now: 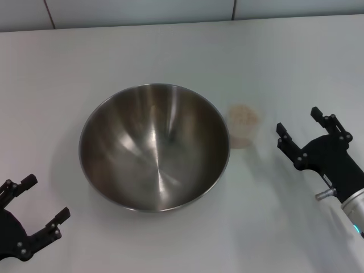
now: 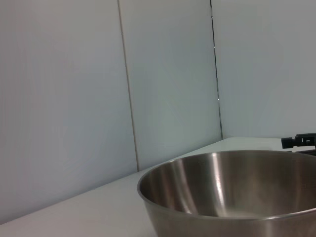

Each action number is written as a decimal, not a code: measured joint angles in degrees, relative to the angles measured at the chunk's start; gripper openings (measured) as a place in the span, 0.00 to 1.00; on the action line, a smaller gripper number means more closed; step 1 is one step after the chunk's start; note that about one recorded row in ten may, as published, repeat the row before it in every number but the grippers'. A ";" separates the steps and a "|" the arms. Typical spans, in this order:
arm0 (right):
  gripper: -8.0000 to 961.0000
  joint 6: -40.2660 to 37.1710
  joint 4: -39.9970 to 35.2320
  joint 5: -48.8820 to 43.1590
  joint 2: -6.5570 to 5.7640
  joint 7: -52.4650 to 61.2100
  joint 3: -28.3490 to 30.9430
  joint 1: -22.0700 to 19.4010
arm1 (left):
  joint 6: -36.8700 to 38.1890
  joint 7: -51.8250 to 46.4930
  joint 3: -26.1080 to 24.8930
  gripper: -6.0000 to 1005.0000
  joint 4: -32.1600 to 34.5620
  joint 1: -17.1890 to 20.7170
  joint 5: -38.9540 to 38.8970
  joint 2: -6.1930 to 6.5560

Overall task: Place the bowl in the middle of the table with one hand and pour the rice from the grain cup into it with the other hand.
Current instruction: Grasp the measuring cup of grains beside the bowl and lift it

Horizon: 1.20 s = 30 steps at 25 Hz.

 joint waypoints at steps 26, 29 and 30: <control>0.79 5.30 0.80 0.29 0.08 -0.18 1.58 4.60 | 0.07 0.08 1.50 0.86 -0.32 -0.47 0.97 -0.13; 0.78 5.60 0.80 0.29 0.09 -0.18 2.51 4.80 | 0.09 0.10 1.51 0.86 -0.54 -0.70 1.38 -0.13; 0.78 5.60 0.80 0.29 0.09 -0.18 2.51 4.80 | 0.09 0.10 1.51 0.86 -0.54 -0.70 1.38 -0.13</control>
